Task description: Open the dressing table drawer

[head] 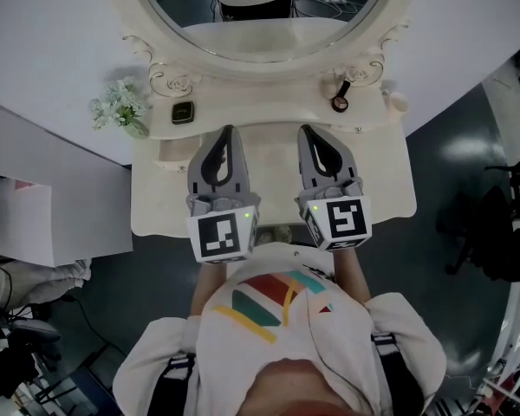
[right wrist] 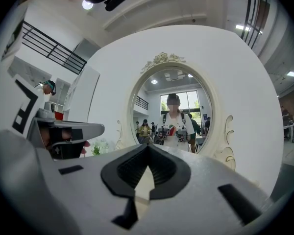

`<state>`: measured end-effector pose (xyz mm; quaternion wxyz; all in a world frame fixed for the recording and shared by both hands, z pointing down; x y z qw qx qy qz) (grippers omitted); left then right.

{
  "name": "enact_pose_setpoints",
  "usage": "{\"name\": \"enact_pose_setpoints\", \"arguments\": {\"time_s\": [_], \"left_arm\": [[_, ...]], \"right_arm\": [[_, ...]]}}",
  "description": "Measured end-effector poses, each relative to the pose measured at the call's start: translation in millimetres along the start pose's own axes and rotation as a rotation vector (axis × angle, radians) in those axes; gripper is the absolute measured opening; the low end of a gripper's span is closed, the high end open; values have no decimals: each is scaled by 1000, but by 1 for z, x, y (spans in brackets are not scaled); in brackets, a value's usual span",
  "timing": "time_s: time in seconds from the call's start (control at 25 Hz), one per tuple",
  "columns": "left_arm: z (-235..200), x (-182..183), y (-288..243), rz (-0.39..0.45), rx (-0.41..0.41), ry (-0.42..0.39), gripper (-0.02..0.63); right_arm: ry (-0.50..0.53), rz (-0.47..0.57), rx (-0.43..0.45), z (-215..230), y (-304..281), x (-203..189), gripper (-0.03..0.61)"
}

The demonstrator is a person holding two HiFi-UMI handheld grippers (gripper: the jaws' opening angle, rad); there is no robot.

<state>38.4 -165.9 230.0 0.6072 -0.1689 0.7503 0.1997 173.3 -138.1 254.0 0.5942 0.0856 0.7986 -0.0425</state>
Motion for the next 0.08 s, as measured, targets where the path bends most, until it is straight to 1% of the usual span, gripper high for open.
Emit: {"name": "enact_pose_setpoints", "arguments": {"time_s": [0.08], "left_arm": [[-2, 0, -2, 6, 3, -1, 6]], "right_arm": [[-2, -3, 0, 1, -2, 0, 0]]}}
Point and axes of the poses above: the fingertips, and each gripper's own axes: y backward along the fingers, z to its right, x out of its top, the point moved 3 cm from there along y, backward along the fingers, and after that the axes turned 14 degrees about y, right-handed, at the moved point
